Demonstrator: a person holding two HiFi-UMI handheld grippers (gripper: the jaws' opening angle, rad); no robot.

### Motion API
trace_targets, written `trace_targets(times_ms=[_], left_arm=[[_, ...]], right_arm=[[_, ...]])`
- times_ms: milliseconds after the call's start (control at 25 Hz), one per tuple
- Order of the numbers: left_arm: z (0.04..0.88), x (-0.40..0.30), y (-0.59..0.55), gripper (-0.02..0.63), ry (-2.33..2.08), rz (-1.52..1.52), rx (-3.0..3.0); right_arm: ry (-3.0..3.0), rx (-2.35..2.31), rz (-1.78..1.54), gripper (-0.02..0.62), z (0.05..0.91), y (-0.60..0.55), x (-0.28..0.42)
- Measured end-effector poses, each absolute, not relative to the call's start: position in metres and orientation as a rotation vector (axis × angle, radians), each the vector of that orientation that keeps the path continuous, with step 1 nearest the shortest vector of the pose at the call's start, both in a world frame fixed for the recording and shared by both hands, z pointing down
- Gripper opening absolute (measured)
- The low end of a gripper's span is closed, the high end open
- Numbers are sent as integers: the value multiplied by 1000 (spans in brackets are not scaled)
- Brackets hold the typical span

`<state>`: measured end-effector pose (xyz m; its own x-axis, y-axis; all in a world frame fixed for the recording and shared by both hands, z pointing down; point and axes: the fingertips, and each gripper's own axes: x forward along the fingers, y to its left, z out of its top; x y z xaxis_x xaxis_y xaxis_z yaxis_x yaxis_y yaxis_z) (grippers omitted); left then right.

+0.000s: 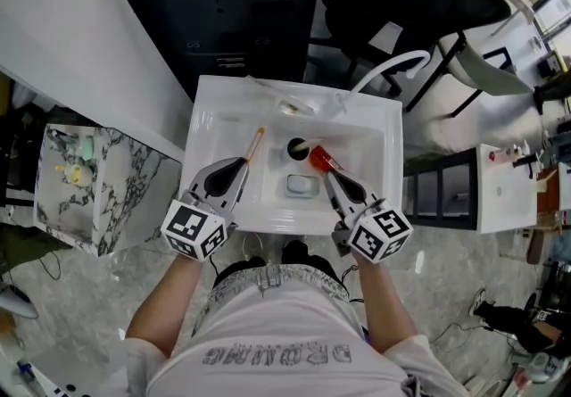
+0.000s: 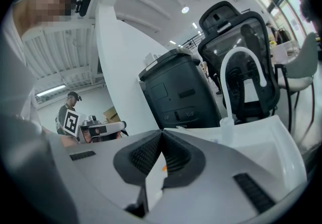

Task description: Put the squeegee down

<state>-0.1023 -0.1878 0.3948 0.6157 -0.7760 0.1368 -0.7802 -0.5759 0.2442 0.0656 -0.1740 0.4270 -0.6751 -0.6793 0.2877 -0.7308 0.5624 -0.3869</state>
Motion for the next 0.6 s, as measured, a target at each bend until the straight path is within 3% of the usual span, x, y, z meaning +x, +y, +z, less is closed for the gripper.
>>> trace_targets(times_ms=[600], left_arm=[[397,-98,-197,28,-1266,24,2552]], right_arm=[[-2679,1196,738,7,427,-182,68]])
